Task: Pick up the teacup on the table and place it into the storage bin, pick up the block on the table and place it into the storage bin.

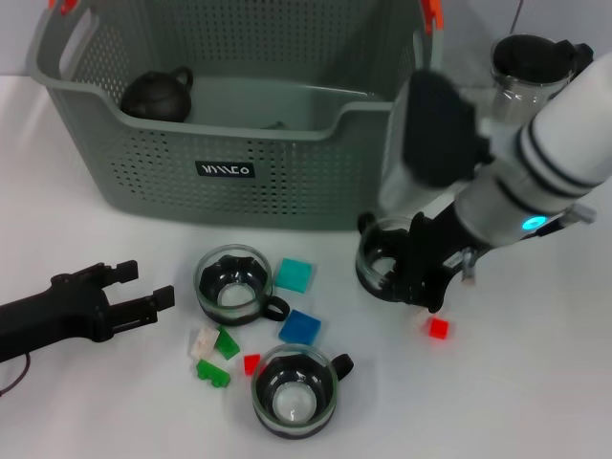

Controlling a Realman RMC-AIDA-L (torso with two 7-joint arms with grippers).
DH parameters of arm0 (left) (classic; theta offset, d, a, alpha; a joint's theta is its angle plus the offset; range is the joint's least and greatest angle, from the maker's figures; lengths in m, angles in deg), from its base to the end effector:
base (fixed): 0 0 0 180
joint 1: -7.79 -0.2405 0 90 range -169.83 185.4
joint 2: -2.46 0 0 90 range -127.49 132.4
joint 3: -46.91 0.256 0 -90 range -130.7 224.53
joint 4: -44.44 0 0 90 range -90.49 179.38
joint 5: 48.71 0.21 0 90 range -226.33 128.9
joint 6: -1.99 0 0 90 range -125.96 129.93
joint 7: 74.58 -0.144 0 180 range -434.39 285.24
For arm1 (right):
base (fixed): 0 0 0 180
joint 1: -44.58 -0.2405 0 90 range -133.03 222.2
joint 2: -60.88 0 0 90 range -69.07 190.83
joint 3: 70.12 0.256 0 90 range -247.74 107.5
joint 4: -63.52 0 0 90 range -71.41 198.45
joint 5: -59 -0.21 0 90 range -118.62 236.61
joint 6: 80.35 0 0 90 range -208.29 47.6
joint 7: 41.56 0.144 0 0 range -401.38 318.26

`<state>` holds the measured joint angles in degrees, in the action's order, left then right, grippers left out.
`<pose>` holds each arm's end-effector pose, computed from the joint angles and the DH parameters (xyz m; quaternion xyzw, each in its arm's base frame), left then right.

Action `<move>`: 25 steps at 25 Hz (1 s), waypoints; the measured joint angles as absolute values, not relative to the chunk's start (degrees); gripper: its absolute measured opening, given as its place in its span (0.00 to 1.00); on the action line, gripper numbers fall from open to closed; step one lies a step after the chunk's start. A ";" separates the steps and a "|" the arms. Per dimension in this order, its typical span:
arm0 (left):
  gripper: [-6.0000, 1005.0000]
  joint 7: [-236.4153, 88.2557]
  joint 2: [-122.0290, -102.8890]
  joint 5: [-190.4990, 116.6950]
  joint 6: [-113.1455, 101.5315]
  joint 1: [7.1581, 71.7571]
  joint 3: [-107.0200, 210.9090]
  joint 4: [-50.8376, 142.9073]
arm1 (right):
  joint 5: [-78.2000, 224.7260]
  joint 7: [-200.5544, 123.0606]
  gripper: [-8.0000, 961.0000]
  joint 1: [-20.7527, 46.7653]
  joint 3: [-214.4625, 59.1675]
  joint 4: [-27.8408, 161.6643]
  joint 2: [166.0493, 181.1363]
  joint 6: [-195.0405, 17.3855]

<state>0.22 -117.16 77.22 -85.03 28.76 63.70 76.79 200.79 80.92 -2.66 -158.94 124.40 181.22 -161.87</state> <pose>-0.3534 0.2688 0.0091 -0.8674 -0.3631 -0.2447 0.2363 0.1344 0.3653 -0.0684 -0.9759 0.0575 -0.2027 0.0561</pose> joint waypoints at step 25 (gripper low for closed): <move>0.84 1.67 -117.29 77.25 -85.06 29.81 63.84 76.67 | 178.75 84.69 0.07 -14.18 -136.73 119.79 180.80 -140.35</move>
<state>1.67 -117.29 77.25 -85.06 29.81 63.84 76.67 178.75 84.69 -14.18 -136.73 119.79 180.80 -140.35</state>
